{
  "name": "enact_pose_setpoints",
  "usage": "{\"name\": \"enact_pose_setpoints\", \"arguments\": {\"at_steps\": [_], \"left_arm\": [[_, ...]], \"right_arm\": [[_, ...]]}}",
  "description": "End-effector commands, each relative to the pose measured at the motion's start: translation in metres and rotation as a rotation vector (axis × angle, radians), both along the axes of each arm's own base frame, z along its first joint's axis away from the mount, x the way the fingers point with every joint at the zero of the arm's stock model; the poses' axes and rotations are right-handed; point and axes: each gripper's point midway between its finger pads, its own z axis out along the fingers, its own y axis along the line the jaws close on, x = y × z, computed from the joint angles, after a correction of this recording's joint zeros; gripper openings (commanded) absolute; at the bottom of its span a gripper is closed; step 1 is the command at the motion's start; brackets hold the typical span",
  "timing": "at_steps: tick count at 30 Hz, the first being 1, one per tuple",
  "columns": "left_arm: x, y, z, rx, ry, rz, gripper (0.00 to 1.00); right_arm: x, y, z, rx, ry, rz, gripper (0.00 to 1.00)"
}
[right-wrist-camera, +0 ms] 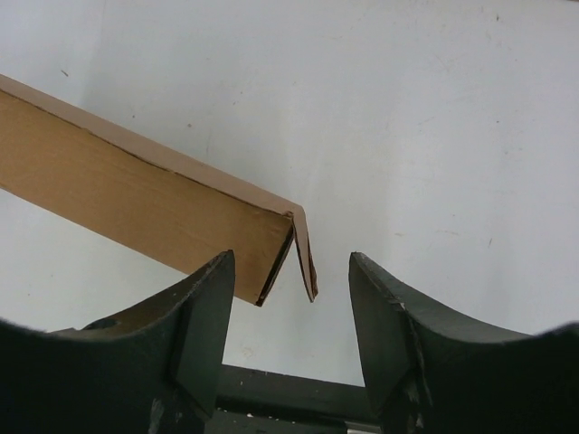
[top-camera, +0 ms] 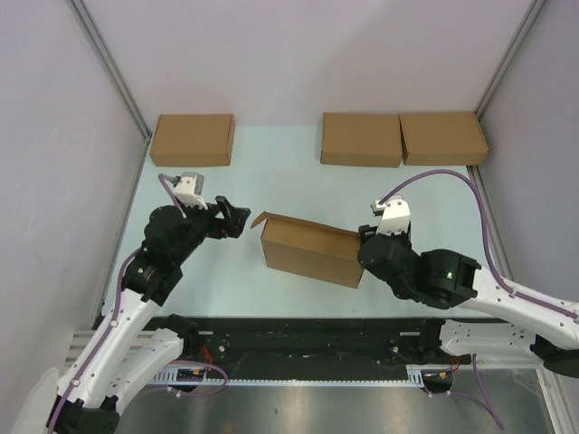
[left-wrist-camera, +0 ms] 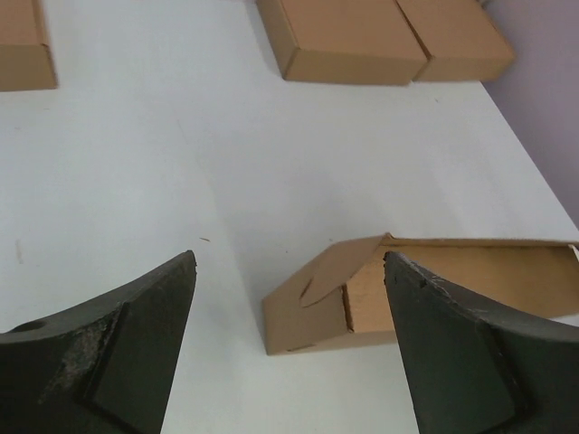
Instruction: Fold the paper box
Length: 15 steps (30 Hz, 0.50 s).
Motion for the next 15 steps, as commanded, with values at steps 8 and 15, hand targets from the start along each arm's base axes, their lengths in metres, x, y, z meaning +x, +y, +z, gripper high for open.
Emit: {"name": "enact_pose_setpoints", "arguments": {"at_steps": [8,15], "left_arm": [[-0.006,-0.032,0.024,-0.005,-0.088,-0.244,0.90],[-0.003,-0.035,0.017,0.014,-0.081,-0.269,0.91]], "right_arm": [[0.018,0.007,-0.013,0.013,0.034,0.030,0.48],[0.024,0.006,-0.018,0.000,0.040,0.026,0.35]]}}
